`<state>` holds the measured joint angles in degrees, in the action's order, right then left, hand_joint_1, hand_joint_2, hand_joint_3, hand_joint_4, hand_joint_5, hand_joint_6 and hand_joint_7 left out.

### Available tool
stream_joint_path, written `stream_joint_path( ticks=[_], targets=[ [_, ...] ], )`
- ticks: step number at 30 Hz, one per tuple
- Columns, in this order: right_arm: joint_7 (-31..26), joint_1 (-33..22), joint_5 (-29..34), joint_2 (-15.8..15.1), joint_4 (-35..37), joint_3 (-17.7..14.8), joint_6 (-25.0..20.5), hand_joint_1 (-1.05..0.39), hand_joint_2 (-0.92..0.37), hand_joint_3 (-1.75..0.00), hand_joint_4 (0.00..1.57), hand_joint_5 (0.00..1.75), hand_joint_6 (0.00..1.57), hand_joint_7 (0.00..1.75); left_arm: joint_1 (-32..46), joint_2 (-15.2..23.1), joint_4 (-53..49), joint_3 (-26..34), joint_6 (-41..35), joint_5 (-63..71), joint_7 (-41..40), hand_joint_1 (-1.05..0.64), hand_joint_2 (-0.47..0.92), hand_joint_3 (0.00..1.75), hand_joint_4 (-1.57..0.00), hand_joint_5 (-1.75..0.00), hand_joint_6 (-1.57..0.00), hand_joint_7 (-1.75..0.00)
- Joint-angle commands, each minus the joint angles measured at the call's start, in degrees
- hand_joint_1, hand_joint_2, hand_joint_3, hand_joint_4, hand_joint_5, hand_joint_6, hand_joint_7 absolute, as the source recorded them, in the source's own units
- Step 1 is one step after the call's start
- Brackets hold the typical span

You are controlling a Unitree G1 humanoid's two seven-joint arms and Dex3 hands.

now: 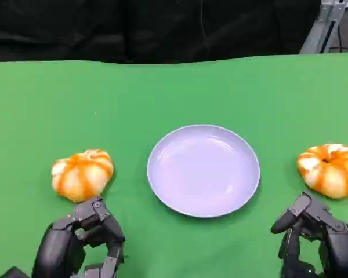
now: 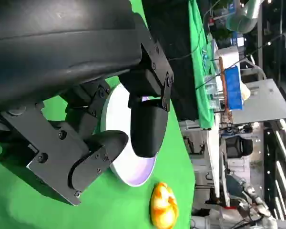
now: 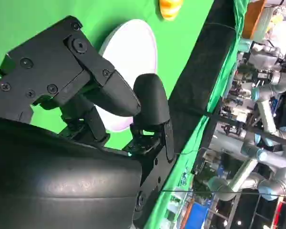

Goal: Grasp the bread from the table and place it into the plate.

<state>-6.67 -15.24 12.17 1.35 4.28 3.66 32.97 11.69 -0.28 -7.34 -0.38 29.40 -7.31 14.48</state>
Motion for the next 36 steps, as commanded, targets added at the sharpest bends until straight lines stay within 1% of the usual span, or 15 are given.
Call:
stream_joint_path(
  ticks=[1, 8, 19, 22, 23, 25, 26, 27, 29, 36],
  targets=[
    [-0.64, -0.59, 0.27, -0.75, -0.01, -0.48, 0.69, -0.45, -0.47, -1.52, 0.86, 1.75, 0.62, 1.75, 0.11, 0.89, -0.34, 0.46, 1.25, -0.45, 0.36, -0.03, 0.43, 1.35, -0.81, -1.75, -0.75, -1.57],
    [-0.71, -0.66, 0.56, -0.70, -0.26, -0.38, 0.84, -0.43, -0.48, -1.51, 0.86, 1.75, 0.62, 1.75, -0.19, 1.19, -0.05, 0.45, 0.42, -1.02, 0.66, -0.04, 0.45, 1.31, -0.80, -1.75, -0.75, -1.56],
    [-1.67, -0.32, 1.68, -0.80, 0.40, -0.37, 1.57, -0.45, -0.49, -1.51, 0.88, 1.75, 0.63, 1.75, -0.32, 1.47, -0.03, 0.51, 0.22, -0.79, 0.38, -0.05, 0.44, 1.31, -0.80, -1.75, -0.76, -1.56],
    [-2.12, -0.86, 2.03, -0.44, -0.22, -0.17, 1.75, -0.45, -0.49, -1.51, 0.88, 1.75, 0.63, 1.75, -0.63, 2.17, 0.62, 0.60, -0.19, -2.65, 2.05, -0.01, 0.46, 1.31, -0.79, -1.71, -0.75, -1.53],
    [-2.26, -0.99, 2.16, -0.41, -0.38, -0.12, 1.75, -0.45, -0.50, -1.51, 0.88, 1.75, 0.63, 1.75, -0.75, 2.53, 1.03, 0.51, -0.54, -3.18, 2.76, -0.02, 0.51, 1.22, -0.75, -1.59, -0.73, -1.36],
    [-2.28, -1.18, 2.11, -0.41, -0.70, -0.02, 1.59, -0.44, -0.50, -1.51, 0.88, 1.75, 0.63, 1.75, -0.95, 3.63, 1.78, 0.24, -0.84, -2.53, 3.55, -0.03, 0.55, 1.12, -0.70, -1.47, -0.71, -1.20],
    [-2.25, -1.25, 2.05, -0.40, -0.82, 0.02, 1.50, -0.44, -0.50, -1.51, 0.88, 1.75, 0.62, 1.75, -1.03, 4.10, 1.94, 0.15, -0.74, -1.85, 3.66, -0.04, 0.58, 1.04, -0.64, -1.39, -0.67, -1.10],
    [-2.24, -1.29, 2.01, -0.40, -0.90, 0.04, 1.44, -0.44, -0.50, -1.51, 0.88, 1.75, 0.62, 1.75, -1.07, 4.39, 2.04, 0.09, -0.68, -1.42, 3.71, -0.04, 0.60, 1.00, -0.62, -1.36, -0.67, -1.06],
    [-2.25, -1.32, 2.00, -0.41, -0.96, 0.07, 1.38, -0.44, -0.50, -1.51, 0.88, 1.75, 0.62, 1.75, -1.08, 4.60, 2.12, 0.01, -0.69, -1.25, 3.68, -0.05, 0.61, 0.96, -0.60, -1.34, -0.66, -1.02],
    [-2.27, -1.33, 1.99, -0.43, -0.99, 0.11, 1.36, -0.44, -0.51, -1.50, 0.88, 1.75, 0.62, 1.75, -1.06, 4.74, 2.18, -0.13, -0.73, -1.30, 3.55, -0.05, 0.63, 0.94, -0.60, -1.33, -0.66, -1.00]
  ],
)
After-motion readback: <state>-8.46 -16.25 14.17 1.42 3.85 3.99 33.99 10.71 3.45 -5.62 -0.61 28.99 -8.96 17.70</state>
